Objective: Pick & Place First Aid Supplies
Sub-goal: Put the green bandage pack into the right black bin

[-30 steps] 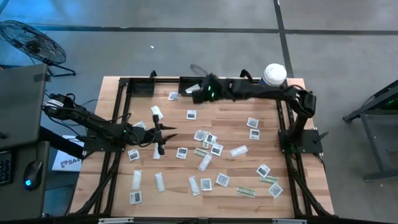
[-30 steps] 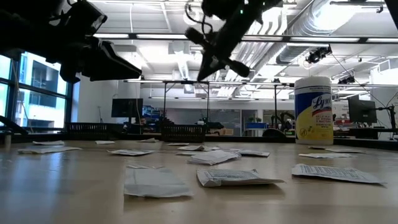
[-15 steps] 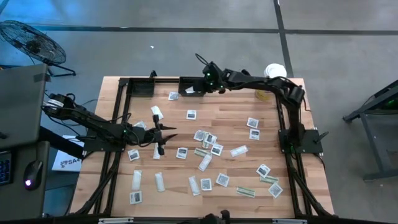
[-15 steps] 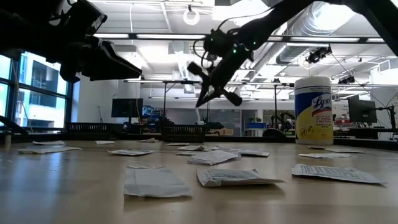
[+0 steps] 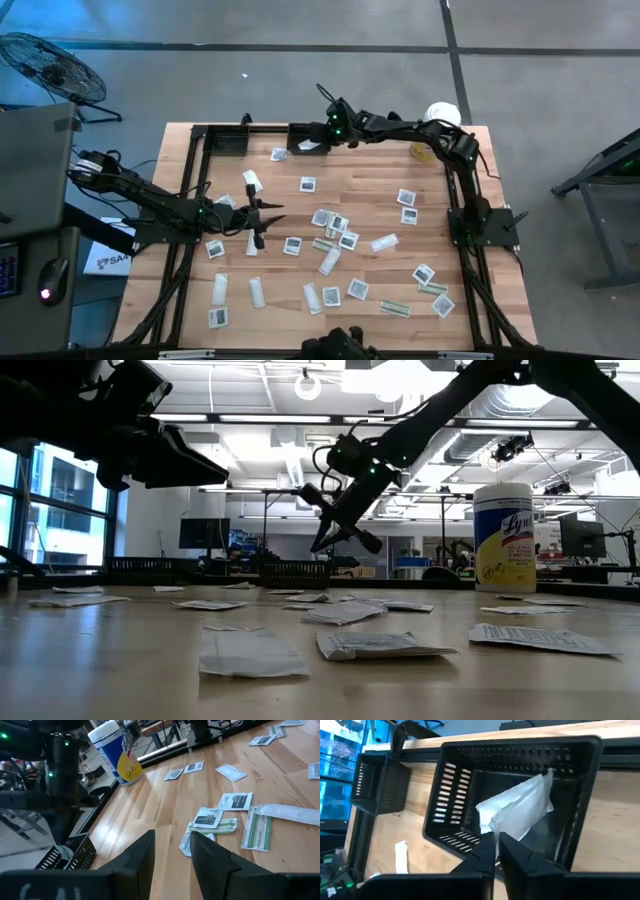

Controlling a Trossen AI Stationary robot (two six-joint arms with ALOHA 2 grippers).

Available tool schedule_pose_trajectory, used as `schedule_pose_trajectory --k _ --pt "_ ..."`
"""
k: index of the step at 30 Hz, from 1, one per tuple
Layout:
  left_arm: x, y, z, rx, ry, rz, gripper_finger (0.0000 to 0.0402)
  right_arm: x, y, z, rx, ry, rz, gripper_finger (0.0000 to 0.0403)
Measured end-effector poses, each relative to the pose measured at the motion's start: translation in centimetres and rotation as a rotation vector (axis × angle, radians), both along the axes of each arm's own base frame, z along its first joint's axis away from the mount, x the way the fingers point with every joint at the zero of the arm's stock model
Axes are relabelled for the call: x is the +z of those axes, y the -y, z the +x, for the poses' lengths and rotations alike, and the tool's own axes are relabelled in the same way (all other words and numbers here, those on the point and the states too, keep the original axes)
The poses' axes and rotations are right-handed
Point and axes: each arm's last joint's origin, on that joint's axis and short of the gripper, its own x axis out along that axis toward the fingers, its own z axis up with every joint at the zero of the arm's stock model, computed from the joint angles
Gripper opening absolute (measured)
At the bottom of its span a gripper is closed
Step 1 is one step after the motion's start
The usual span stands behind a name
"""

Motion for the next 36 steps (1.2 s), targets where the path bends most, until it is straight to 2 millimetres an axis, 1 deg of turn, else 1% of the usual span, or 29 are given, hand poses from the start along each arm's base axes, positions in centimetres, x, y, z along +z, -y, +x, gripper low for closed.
schedule_pose_trajectory --k 4,10,13,16,18,20,23,25,28,30,32,34,36 --pt "0.0 0.0 0.0 0.0 0.0 0.0 0.0121 -0.1 0.3 0.1 0.002 0.003 -0.039 0.0057" --pt "0.0 0.0 0.0 0.0 -0.001 0.0 0.0121 0.9 0.3 0.7 0.058 0.088 -0.119 0.0111" --pt "0.0 0.0 0.0 0.0 -0.002 0.003 0.0121 2.1 -0.4 0.9 0.118 0.096 -0.159 0.0127" --pt "-0.1 0.0 0.0 0.0 -0.011 0.007 0.0121 3.9 -2.4 0.8 0.191 0.057 -0.165 0.0133" --pt "-0.1 0.0 0.0 0.005 -0.015 0.01 0.0121 5.1 -4.5 0.5 0.253 -0.016 -0.169 0.0133" --pt "-0.2 0.0 0.0 0.007 -0.02 0.012 0.0121 6.2 -7.1 0.0 0.313 -0.111 -0.177 0.0133" --pt "-0.2 0.0 0.0 0.007 -0.022 0.014 0.0121 7.6 -11.7 -1.1 0.396 -0.278 -0.149 0.0133" --pt "-0.2 0.0 0.0 0.007 -0.022 0.014 0.0121 8.0 -15.0 -1.9 0.45 -0.377 -0.127 0.0133" --pt "-0.2 0.0 0.0 0.009 -0.022 0.015 0.0121 7.9 -19.9 -3.1 0.503 -0.516 -0.072 0.0133" --pt "-0.2 0.0 0.0 0.008 -0.021 0.014 0.0121 7.6 -22.8 -3.7 0.501 -0.582 -0.039 0.0133" --pt "-0.2 0.0 0.0 0.008 -0.022 0.014 0.0121 6.9 -25.6 -4.2 0.482 -0.632 -0.012 0.0133" --pt "-0.2 0.0 0.0 0.008 -0.021 0.014 0.0121 5.8 -28.0 -4.9 0.443 -0.659 0.015 0.0133" --pt "-0.2 0.0 0.0 0.002 -0.022 0.013 0.0121 4.7 -29.9 -5.5 0.397 -0.676 0.043 0.0133"
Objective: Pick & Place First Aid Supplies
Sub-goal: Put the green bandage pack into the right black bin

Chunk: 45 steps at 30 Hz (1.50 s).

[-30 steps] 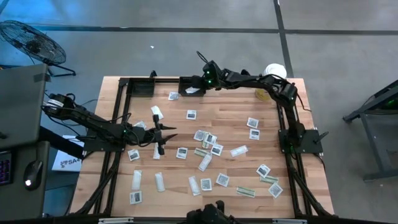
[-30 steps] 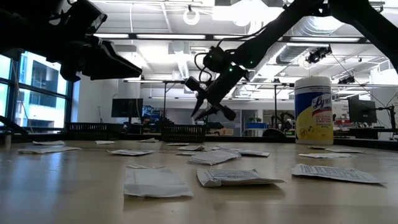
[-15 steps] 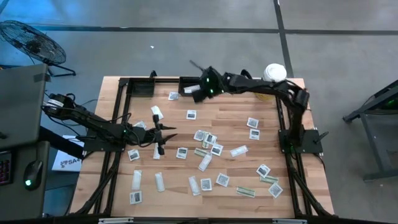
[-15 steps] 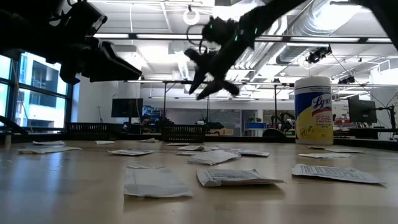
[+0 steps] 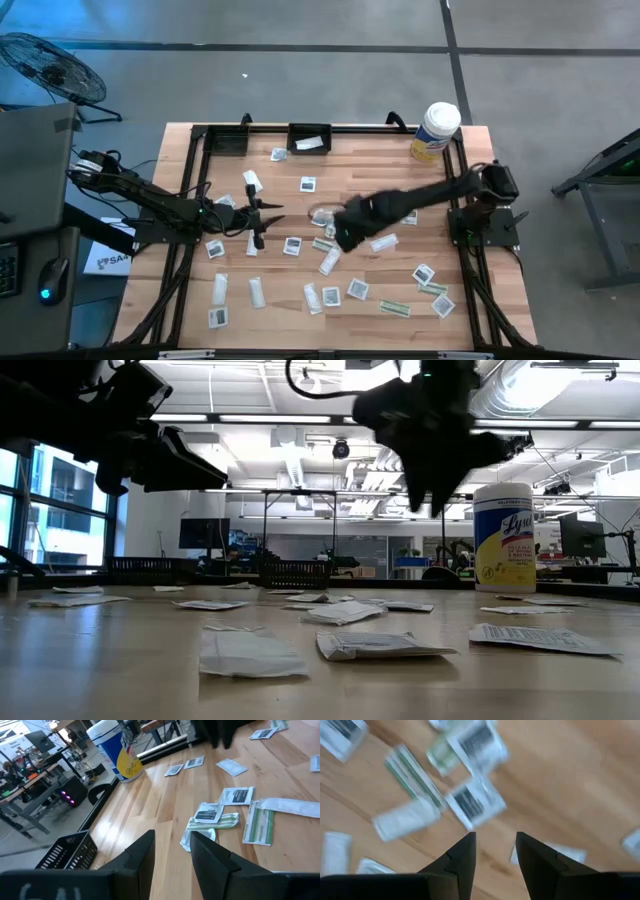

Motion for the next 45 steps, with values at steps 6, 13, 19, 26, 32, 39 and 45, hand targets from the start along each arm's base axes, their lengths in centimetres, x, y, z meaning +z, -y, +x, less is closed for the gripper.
schedule_pose_trajectory --k 6,13,19,26,32,39,45 --pt "0.0 0.1 0.0 -0.021 -0.001 -0.005 0.0121 -2.8 -3.0 -2.0 -0.087 -0.06 0.003 0.0133" --pt "0.0 0.1 0.0 -0.021 -0.001 -0.005 0.0121 -5.8 -3.0 -2.9 -0.104 -0.059 -0.001 0.0133" --pt "0.0 0.1 0.0 -0.021 -0.002 -0.005 0.0121 -6.8 -2.9 -3.2 -0.104 -0.053 -0.014 0.0133" --pt "0.0 0.1 0.0 -0.02 -0.002 -0.004 0.0121 -8.7 -3.2 -2.7 -0.074 -0.102 -0.017 0.0133" --pt "0.0 0.1 0.0 -0.02 -0.002 -0.004 0.0121 -9.2 -3.3 -2.5 -0.073 -0.109 -0.019 0.013" --pt "0.0 0.1 0.0 -0.02 -0.001 -0.004 0.0121 -9.2 -3.3 -2.5 -0.083 -0.111 -0.008 0.0073" --pt "0.0 0.1 0.0 -0.021 -0.001 -0.005 0.0121 -9.3 -3.3 -2.5 -0.089 -0.117 0.009 0.0017"
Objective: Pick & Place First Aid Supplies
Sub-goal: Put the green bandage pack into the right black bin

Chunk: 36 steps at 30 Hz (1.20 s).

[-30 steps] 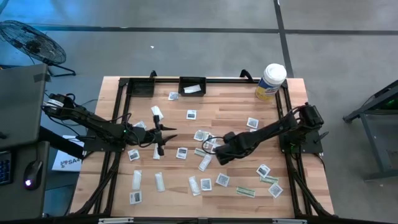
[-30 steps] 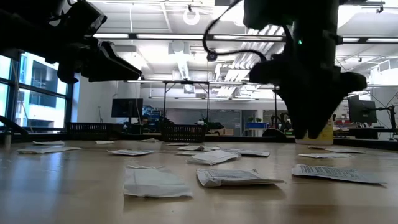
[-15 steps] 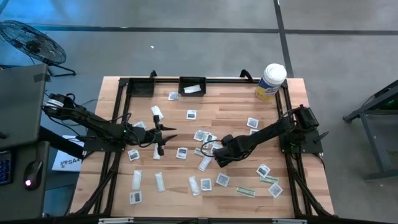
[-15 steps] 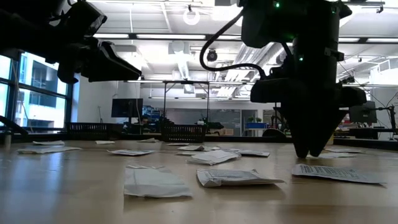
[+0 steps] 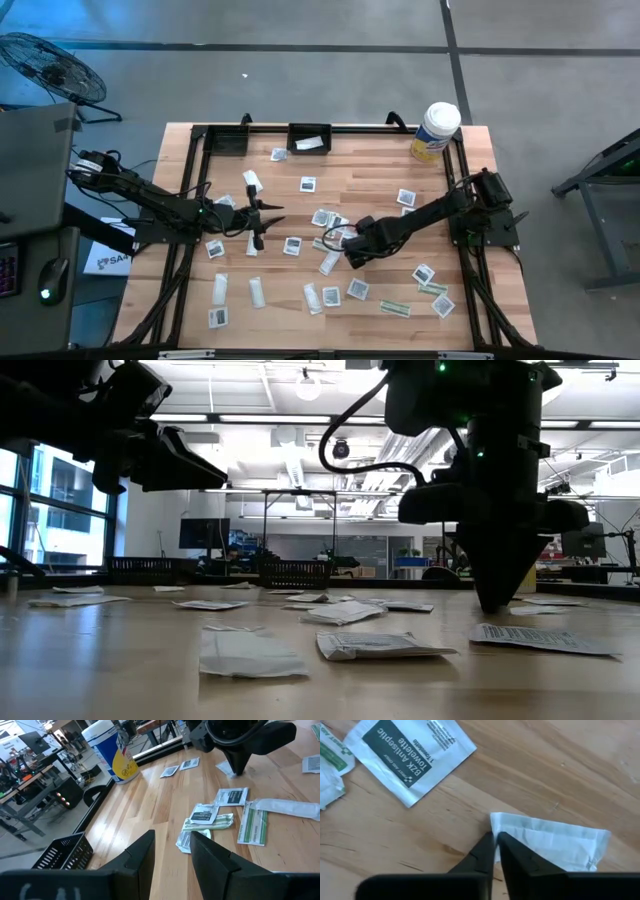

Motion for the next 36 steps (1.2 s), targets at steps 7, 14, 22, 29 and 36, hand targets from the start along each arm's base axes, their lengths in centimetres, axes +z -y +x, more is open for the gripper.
schedule_pose_trajectory --k 7,14,22,29,36 --pt "0.2 0.0 0.0 -0.001 0.018 -0.012 0.0121 0.5 0.0 0.0 -0.017 0.013 0.026 0.0009" --pt "0.6 0.3 0.2 -0.088 0.07 -0.062 0.0121 3.2 -0.2 0.7 0.008 0.085 0.017 0.0004" --pt "0.7 0.3 0.2 -0.098 0.077 -0.065 0.0121 6.3 -0.4 2.0 0.005 0.152 -0.021 0.0003" --pt "0.7 0.3 0.2 -0.092 0.077 -0.064 0.0121 10.0 1.7 4.2 -0.051 0.284 -0.113 0.0003" --pt "0.7 0.3 0.2 -0.09 0.074 -0.063 0.0121 12.6 7.6 7.7 -0.078 0.562 -0.305 0.0002"
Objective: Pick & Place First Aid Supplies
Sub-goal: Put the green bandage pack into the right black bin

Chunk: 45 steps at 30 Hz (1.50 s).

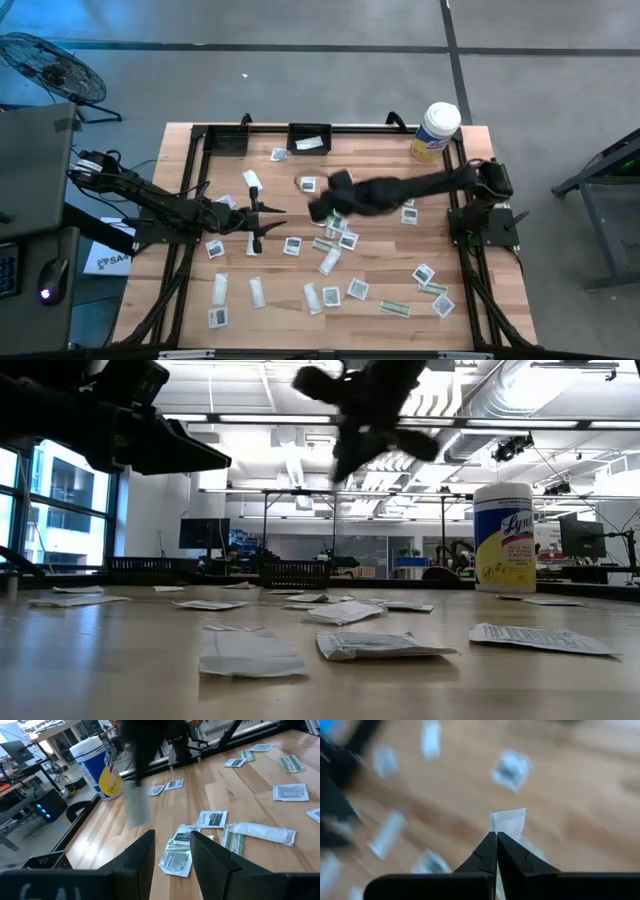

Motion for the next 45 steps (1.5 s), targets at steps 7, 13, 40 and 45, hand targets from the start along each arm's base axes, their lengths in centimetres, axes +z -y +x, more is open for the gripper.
schedule_pose_trajectory --k 7,13,40,45 --pt "0.0 0.0 0.0 0.002 -0.003 -0.002 0.0121 -0.1 9.4 2.5 -0.016 0.207 -0.084 0.0001" --pt "0.0 0.0 0.0 0.004 -0.003 0.0 0.0121 -1.3 16.4 1.8 -0.123 0.14 -0.086 0.0001" --pt "0.0 -0.1 0.0 0.048 -0.001 0.009 0.0121 -5.3 23.4 2.2 -0.137 -0.057 -0.024 0.0" --pt "0.0 -0.1 0.0 0.049 -0.001 0.009 0.0121 -5.3 23.7 2.1 -0.13 -0.065 -0.031 0.0"
